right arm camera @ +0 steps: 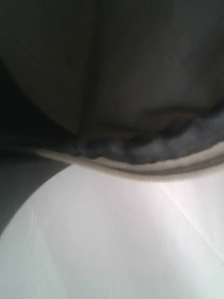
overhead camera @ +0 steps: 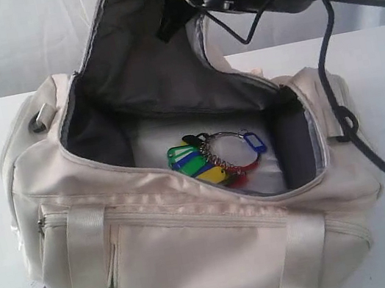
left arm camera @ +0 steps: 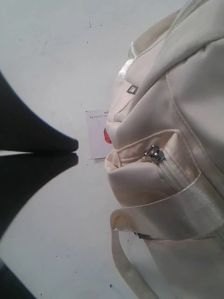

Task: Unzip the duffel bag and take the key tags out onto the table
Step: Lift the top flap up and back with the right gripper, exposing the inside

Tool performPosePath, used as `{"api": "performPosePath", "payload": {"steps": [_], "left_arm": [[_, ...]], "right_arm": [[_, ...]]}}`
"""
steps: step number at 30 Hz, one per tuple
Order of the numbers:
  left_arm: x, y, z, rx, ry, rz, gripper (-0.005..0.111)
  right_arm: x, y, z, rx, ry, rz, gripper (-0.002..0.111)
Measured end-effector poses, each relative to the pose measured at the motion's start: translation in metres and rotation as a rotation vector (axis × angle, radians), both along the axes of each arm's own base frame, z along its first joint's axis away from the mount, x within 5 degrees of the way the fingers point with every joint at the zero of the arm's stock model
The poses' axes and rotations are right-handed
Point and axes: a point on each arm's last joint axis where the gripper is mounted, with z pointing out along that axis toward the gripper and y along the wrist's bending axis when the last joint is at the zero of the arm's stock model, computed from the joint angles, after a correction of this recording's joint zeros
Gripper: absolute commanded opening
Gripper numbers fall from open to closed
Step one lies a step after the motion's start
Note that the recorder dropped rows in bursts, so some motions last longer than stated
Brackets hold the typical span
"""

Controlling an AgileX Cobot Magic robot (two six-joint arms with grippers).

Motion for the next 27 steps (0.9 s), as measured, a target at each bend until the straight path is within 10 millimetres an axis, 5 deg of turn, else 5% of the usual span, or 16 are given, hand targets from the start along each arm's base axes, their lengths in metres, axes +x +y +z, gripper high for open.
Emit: {"api": "performPosePath", "payload": {"steps": [12,15,21,27], "left_arm": [[0.000,0.000,0.000,-0.006,0.001,0.000,0.000],[0.000,0.000,0.000,-0.006,0.001,0.000,0.000],[0.000,-0.001,0.000,-0.008,0.002,0.000,0.000],[0.000,-0.001,0.000,-0.011,0.004,0.000,0.000]], "right_arm": [[0.019,0.004,-0.004,-0.021,-0.107,0.161,0.003],[0.023,0.004,-0.013,-0.044,-0.102,0.170,0.017],[0.027,0.002,-0.022,-0.076,-0.086,0.134,0.062],[0.030,-0.007,-0.021,-0.125,-0.085,0.045,0.067]]}}
